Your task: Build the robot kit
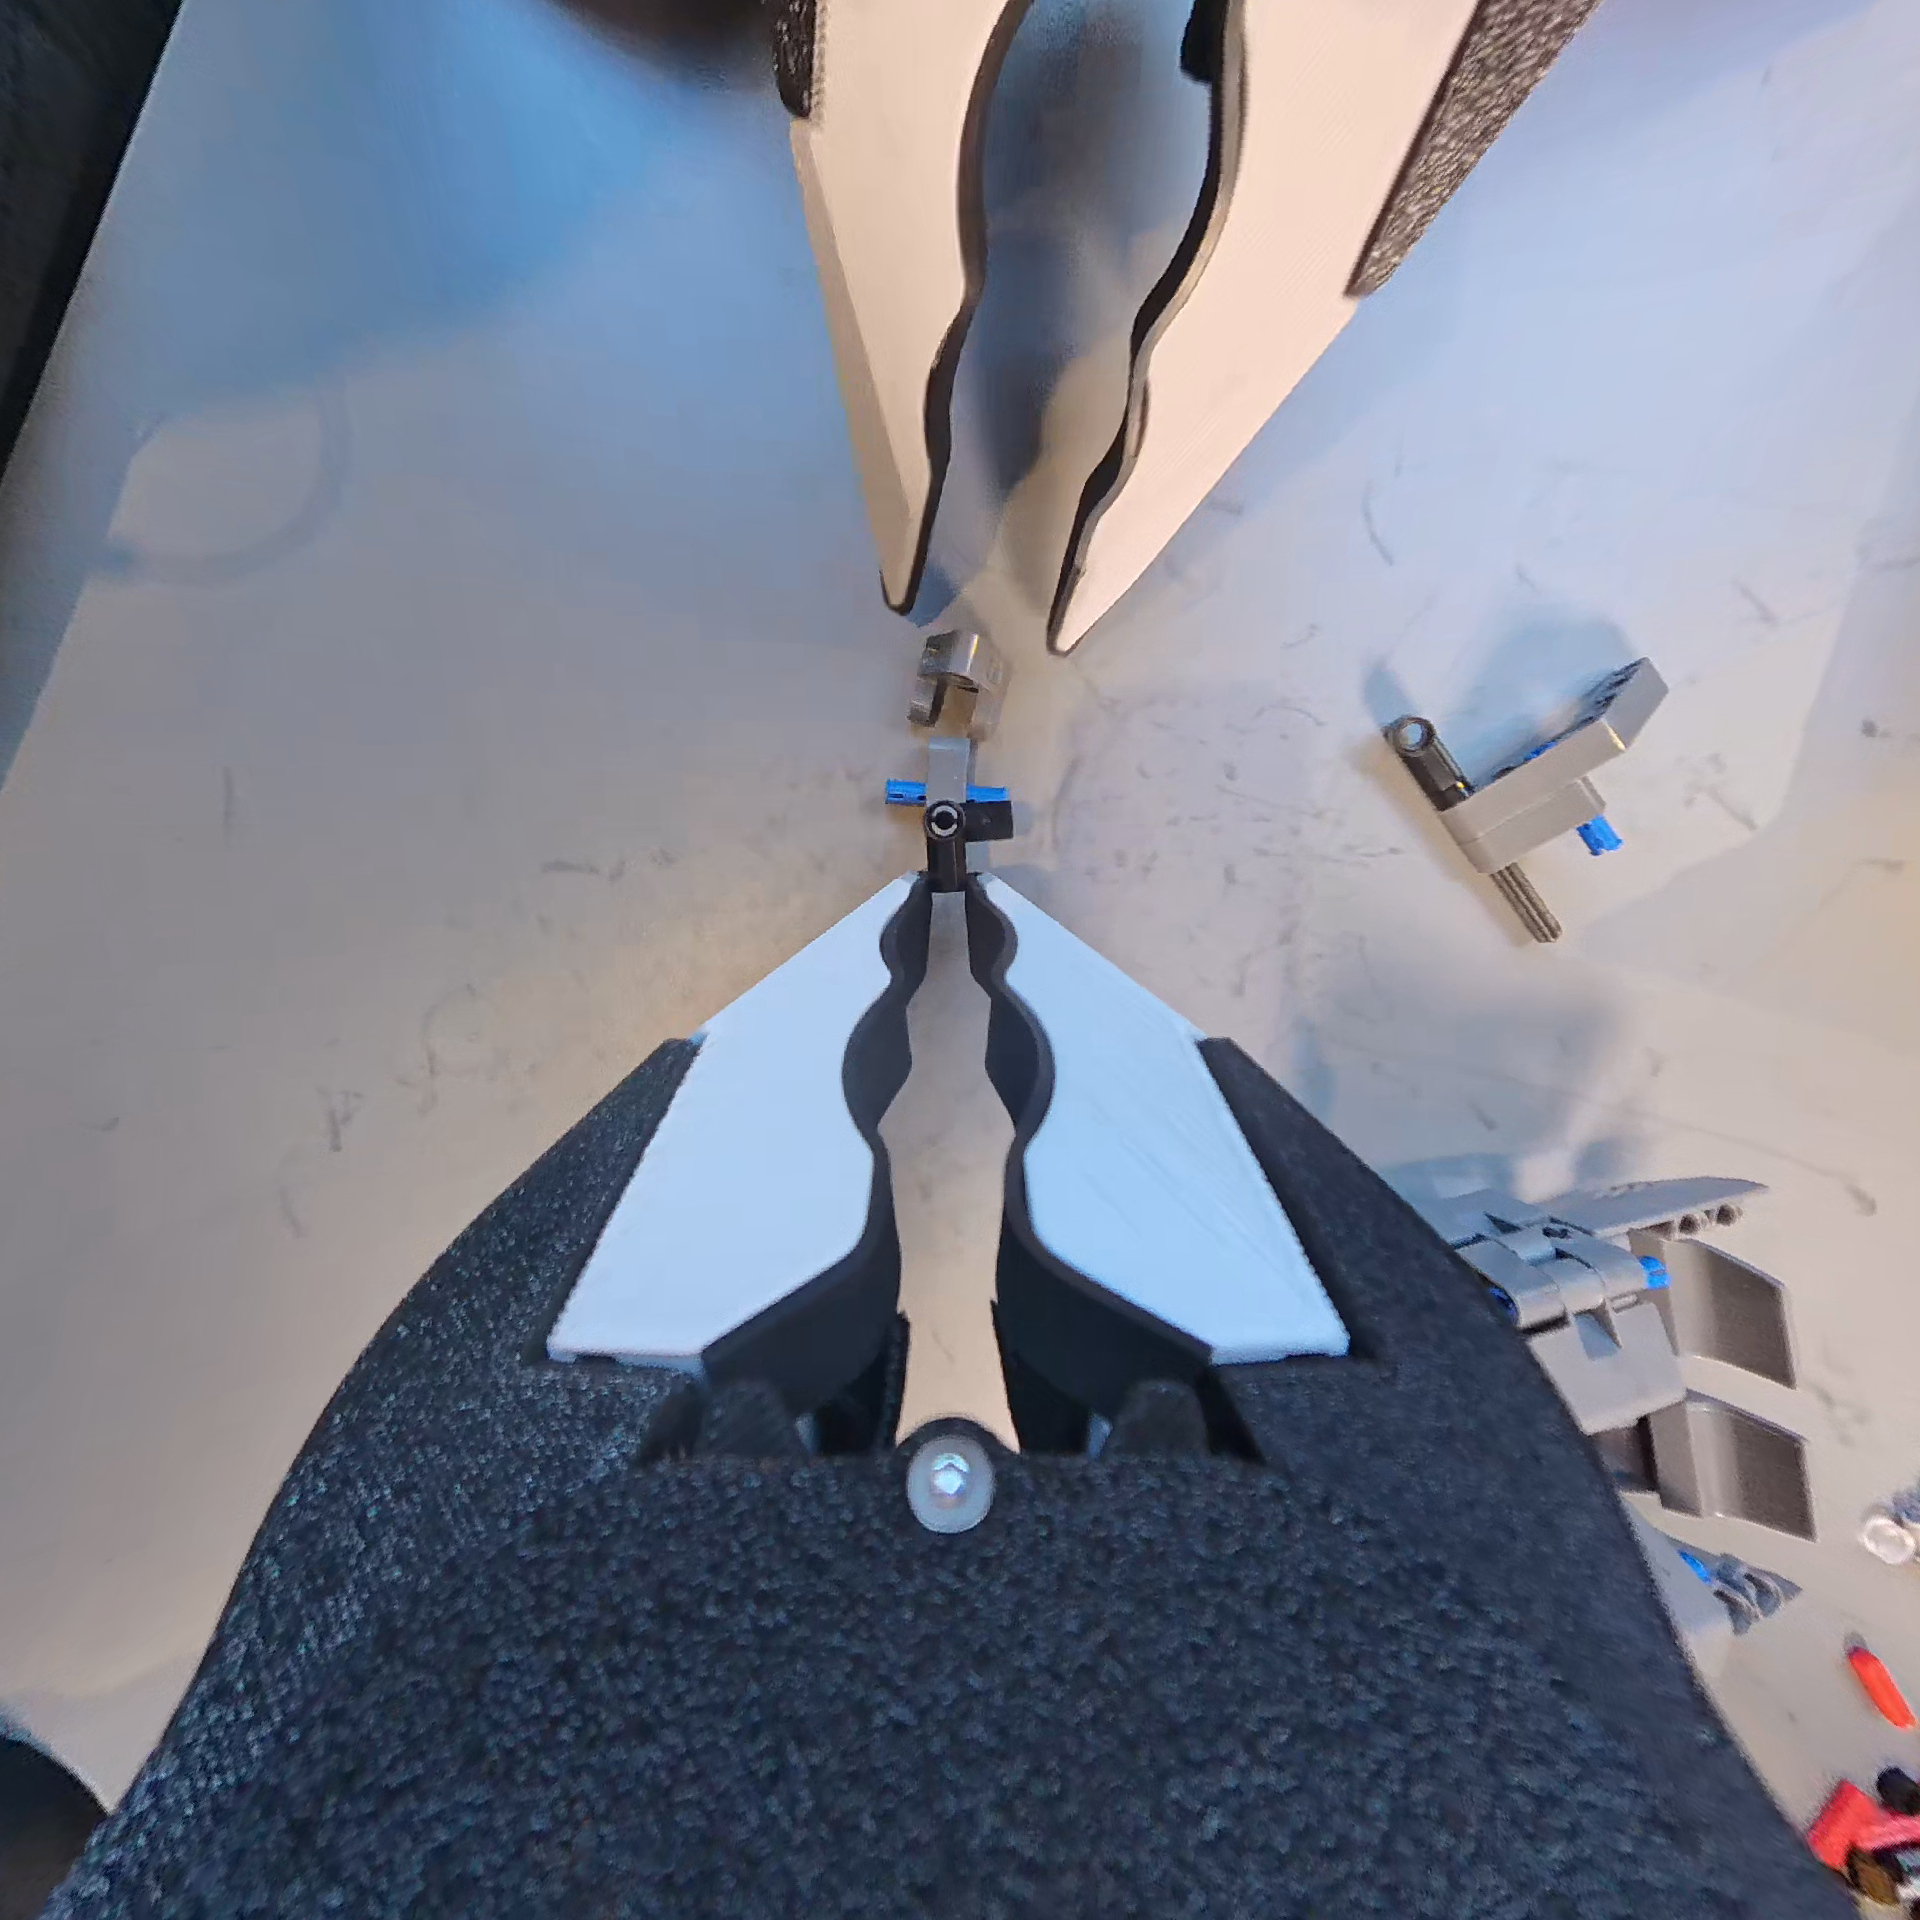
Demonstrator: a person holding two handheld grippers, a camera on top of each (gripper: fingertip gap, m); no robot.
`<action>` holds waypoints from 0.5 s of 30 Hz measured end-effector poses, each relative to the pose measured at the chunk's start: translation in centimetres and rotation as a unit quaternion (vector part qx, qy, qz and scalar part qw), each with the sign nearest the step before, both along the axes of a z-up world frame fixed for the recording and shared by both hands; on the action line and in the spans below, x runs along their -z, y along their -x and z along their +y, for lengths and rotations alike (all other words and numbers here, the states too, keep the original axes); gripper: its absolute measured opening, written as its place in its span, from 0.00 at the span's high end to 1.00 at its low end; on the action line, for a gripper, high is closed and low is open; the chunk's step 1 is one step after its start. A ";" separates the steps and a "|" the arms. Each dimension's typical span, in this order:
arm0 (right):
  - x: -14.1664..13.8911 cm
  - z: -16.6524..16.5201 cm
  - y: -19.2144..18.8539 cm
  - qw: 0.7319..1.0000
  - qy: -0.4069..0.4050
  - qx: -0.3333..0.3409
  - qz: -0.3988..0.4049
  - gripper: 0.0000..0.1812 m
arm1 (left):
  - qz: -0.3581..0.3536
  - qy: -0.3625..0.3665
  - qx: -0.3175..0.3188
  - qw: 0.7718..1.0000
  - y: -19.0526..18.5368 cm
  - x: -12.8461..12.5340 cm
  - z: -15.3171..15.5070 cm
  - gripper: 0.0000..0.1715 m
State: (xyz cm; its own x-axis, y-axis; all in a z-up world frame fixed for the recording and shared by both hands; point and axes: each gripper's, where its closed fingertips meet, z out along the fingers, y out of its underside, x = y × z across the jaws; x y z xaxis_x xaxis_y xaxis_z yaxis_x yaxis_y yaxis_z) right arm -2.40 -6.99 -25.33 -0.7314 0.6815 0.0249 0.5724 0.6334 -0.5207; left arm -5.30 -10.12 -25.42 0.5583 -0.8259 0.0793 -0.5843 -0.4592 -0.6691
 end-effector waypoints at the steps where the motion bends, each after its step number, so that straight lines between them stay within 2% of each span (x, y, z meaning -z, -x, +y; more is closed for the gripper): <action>1: 0.0 0.0 0.1 1.000 0.000 0.001 0.002 0.97 | 0.003 -0.004 0.001 1.000 -0.1 0.1 0.1 0.85; 3: 0.0 -0.2 0.1 1.000 0.003 0.003 0.003 0.97 | 0.009 -0.007 0.005 1.000 -0.4 0.4 0.1 0.85; 6: 0.0 -0.4 0.1 1.000 0.005 0.007 0.006 0.97 | 0.020 -0.015 -0.001 1.000 -0.6 0.6 0.5 0.91; 15: 0.0 -0.5 0.1 0.999 0.014 0.025 0.017 0.97 | 0.022 -0.018 -0.014 0.999 -0.9 0.6 0.6 0.91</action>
